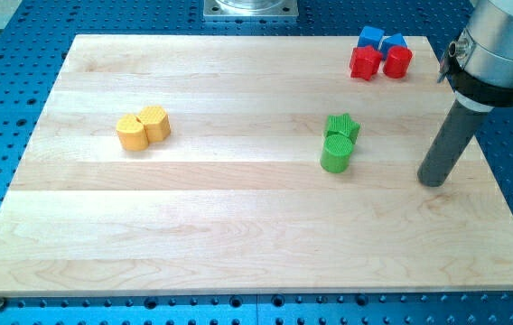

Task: Push the green blocks towards the red star

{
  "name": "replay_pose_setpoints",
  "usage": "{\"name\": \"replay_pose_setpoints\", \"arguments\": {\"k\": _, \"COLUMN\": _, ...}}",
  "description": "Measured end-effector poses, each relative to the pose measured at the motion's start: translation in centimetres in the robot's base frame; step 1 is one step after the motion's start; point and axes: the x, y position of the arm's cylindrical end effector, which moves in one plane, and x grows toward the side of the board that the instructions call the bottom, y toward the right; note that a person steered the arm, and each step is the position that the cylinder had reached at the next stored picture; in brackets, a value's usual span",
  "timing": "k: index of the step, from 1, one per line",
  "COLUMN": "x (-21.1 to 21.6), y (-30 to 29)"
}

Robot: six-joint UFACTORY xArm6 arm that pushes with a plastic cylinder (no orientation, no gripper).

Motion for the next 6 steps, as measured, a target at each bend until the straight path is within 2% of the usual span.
{"name": "replay_pose_setpoints", "arguments": {"k": 1, "x": -2.3, "y": -0.8}}
{"name": "replay_pose_setpoints", "arguments": {"k": 3, "x": 2.1, "y": -7.1}}
{"name": "replay_pose_setpoints", "arguments": {"k": 6, "x": 2.1, "y": -10.7}}
